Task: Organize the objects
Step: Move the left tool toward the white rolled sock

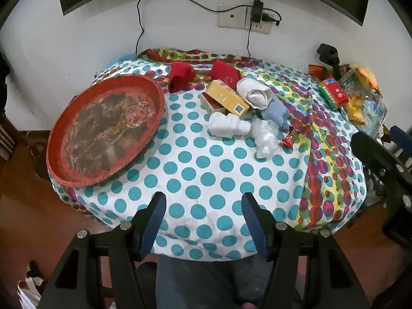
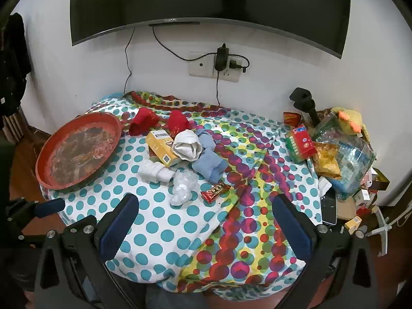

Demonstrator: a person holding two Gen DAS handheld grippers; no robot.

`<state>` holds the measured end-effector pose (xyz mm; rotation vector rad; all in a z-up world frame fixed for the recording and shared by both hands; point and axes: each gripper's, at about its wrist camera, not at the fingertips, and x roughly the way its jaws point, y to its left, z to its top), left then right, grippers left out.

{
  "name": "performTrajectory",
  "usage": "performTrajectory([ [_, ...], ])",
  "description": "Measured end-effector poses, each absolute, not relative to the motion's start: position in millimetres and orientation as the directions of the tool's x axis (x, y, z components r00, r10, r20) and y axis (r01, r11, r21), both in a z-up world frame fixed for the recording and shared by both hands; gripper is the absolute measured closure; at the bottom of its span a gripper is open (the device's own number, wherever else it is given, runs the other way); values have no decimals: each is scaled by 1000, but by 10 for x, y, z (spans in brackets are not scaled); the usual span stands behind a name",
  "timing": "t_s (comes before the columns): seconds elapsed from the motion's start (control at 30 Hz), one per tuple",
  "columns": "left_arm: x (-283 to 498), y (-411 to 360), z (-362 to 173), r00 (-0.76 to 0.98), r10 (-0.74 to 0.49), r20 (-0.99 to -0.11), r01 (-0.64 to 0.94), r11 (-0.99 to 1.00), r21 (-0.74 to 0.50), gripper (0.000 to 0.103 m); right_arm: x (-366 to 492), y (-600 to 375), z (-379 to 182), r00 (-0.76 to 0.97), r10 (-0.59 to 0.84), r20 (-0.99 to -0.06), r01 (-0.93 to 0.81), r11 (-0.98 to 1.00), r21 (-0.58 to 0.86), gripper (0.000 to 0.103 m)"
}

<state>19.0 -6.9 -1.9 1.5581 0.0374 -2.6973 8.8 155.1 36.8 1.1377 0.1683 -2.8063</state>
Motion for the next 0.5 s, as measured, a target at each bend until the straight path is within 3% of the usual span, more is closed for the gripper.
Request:
performTrajectory([
  [0.5,-64,-227,-302,-446,-37,-895,66,-998,8,41,-246,1474,133,-656,-73,-751,156,-987,-40,0],
])
